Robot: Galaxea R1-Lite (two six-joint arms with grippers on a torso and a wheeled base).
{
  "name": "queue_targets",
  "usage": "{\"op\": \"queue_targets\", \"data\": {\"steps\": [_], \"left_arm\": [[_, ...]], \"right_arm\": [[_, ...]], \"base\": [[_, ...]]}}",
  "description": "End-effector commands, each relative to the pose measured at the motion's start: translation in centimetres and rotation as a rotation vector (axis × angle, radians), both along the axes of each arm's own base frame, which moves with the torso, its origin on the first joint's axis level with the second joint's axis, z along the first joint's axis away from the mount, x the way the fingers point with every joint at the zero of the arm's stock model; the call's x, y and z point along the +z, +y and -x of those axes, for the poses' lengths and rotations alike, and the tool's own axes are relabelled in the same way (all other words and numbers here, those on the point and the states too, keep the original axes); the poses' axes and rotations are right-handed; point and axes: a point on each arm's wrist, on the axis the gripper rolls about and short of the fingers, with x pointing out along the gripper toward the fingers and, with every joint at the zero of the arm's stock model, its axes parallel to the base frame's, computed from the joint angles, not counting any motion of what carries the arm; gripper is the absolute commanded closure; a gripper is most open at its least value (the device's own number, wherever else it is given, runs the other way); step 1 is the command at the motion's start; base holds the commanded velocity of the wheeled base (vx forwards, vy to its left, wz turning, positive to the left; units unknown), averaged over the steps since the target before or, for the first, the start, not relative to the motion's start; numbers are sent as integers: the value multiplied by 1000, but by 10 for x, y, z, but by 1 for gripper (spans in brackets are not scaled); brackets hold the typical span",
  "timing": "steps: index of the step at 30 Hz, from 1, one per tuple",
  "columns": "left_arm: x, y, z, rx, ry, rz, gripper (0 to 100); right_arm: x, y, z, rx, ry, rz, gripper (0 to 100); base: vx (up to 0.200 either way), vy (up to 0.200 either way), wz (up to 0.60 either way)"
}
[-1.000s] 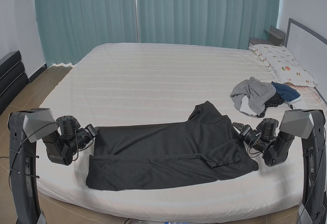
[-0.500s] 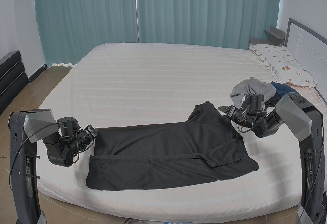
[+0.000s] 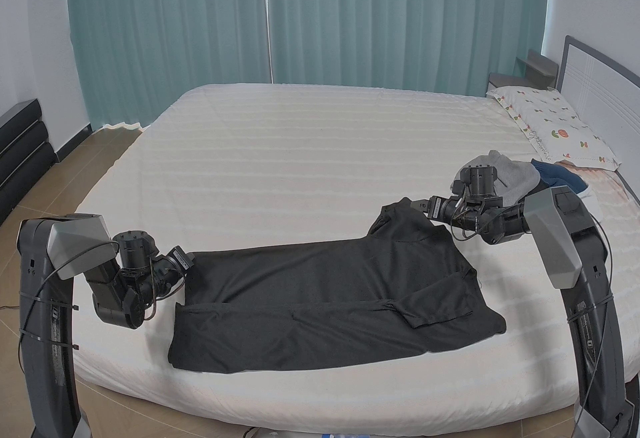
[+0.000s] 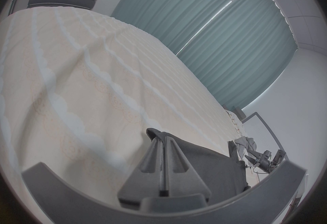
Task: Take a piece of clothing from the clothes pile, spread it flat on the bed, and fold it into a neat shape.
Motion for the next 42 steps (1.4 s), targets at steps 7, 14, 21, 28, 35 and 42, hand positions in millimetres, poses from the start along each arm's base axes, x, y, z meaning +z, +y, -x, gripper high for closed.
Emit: {"op": "queue_targets", "data": {"steps": [7, 14, 21, 28, 35, 42], "left_arm": [[-1, 0, 1, 0, 4, 1, 100], [-1, 0, 0, 0, 4, 1, 100], [-1, 1, 1, 2, 4, 1, 100], [3, 3, 0, 10, -15, -2, 100], [7, 3, 8, 11, -77, -7, 100], [9, 2, 10, 16, -100, -13, 100]], "right_arm": [[-47, 3, -6, 5, 53, 15, 0], [-45, 4, -6, 24, 42, 45, 0], [-27, -2, -8, 10, 3, 31, 100], [-14, -7, -9, -29, -10, -35, 100], [-14, -11, -8, -44, -34, -56, 100], [1, -23, 4, -69, -85, -97, 100]], "base": [[0, 0, 0], [0, 0, 0], [0, 0, 0], [0, 0, 0], [0, 0, 0], [0, 0, 0]]}}
